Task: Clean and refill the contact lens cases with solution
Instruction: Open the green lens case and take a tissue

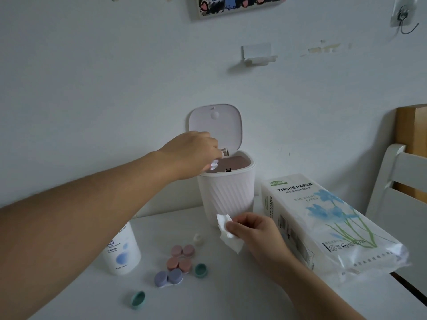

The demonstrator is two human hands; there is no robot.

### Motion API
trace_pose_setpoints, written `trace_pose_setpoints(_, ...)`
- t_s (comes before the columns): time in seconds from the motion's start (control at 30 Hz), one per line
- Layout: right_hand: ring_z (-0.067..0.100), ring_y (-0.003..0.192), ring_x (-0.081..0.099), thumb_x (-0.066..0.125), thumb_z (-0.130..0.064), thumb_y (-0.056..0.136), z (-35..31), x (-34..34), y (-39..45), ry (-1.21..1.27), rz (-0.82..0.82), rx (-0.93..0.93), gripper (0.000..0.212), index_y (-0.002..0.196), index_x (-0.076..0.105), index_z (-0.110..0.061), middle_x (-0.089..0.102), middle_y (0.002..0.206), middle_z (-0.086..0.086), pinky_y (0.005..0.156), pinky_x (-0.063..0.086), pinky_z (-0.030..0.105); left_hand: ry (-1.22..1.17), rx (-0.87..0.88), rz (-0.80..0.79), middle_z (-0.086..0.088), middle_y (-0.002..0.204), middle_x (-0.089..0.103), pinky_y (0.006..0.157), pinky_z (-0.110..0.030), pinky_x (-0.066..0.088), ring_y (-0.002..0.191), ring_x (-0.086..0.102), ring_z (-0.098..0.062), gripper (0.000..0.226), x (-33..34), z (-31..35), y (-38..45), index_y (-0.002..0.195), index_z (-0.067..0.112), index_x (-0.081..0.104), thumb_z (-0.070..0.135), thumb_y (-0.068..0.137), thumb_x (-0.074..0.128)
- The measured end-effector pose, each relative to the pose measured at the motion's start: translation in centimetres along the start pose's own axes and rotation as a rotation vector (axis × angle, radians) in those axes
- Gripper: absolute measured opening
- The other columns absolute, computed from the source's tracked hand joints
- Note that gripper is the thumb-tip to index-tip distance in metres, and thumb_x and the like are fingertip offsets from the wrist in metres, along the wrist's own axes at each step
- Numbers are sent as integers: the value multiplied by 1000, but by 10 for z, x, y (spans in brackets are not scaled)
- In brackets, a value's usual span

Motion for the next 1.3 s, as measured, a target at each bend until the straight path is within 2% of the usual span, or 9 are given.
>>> trace_pose_setpoints(0.13,4,54,49,77,-15,82,-1,0,0,-12,-3,-3,17,71,71,-4,60,60,-4,50,39,10,18,-3,-16,5,95,62,68,-26,29,93,53,-19,26,-3,-1,0,105,28,68,38,104,45)
trace_pose_setpoints(0.33,4,54,49,77,-15,83,-1,0,0,-4,-9,-8,16,71,71,-5,60,60,-4,50,38,10,8,45,-9,6,105,63,76,-30,43,99,53,-19,21,-11,-1,-4,118,30,65,26,101,53)
trace_pose_setpoints(0.47,4,53,48,76,-14,83,-3,0,-1,-8,-9,-13,18,71,70,-3,59,59,-4,49,38,10,16,89,24,5,99,63,69,-28,31,91,50,-19,17,-14,8,-11,112,28,67,23,100,57)
trace_pose_setpoints(0.63,2,48,45,76,-12,84,-5,0,-2,-11,-4,-24,19,69,69,-1,57,56,-6,47,36,9,3,107,63,4,98,64,76,-34,44,89,53,-22,16,-21,14,-19,108,26,67,25,102,52)
trace_pose_setpoints(0.73,0,45,43,76,-11,84,-6,0,-2,-3,-6,-20,19,66,70,-6,55,52,-8,45,35,10,-35,57,176,1,85,64,69,-38,46,79,54,-25,22,-35,11,-27,97,24,71,28,102,50)
trace_pose_setpoints(0.83,0,43,42,77,-11,84,-4,-1,-1,2,1,-19,18,67,71,-8,54,50,-10,43,34,11,-187,-98,332,-2,81,66,62,-36,44,73,58,-28,15,-47,-2,-45,92,22,76,27,94,62)
trace_pose_setpoints(0.93,1,44,42,78,-15,83,0,-1,0,0,-8,-6,17,70,71,-5,54,52,-8,43,34,12,-406,-340,406,9,84,66,61,-27,35,72,55,-15,14,-38,-16,-74,96,24,76,36,89,72)
trace_pose_setpoints(1.1,9,52,43,78,-18,82,1,0,1,53,-17,2,15,76,73,-5,57,61,0,48,35,18,-932,-678,474,13,78,67,58,-20,44,58,53,-10,10,3,-3,-139,86,32,75,30,80,83)
trace_pose_setpoints(1.3,19,66,55,82,-19,78,-12,14,-9,152,-114,-14,8,75,76,-14,65,77,11,52,47,26,-1424,-826,441,8,77,76,59,-12,49,65,66,-6,24,44,45,-198,88,36,78,14,78,84)
Point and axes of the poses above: each hand's wrist, its own y-axis towards the middle knuckle, its own x-axis out of the palm, z = x × y, the point moved 8 cm from there along y, towards the middle knuckle
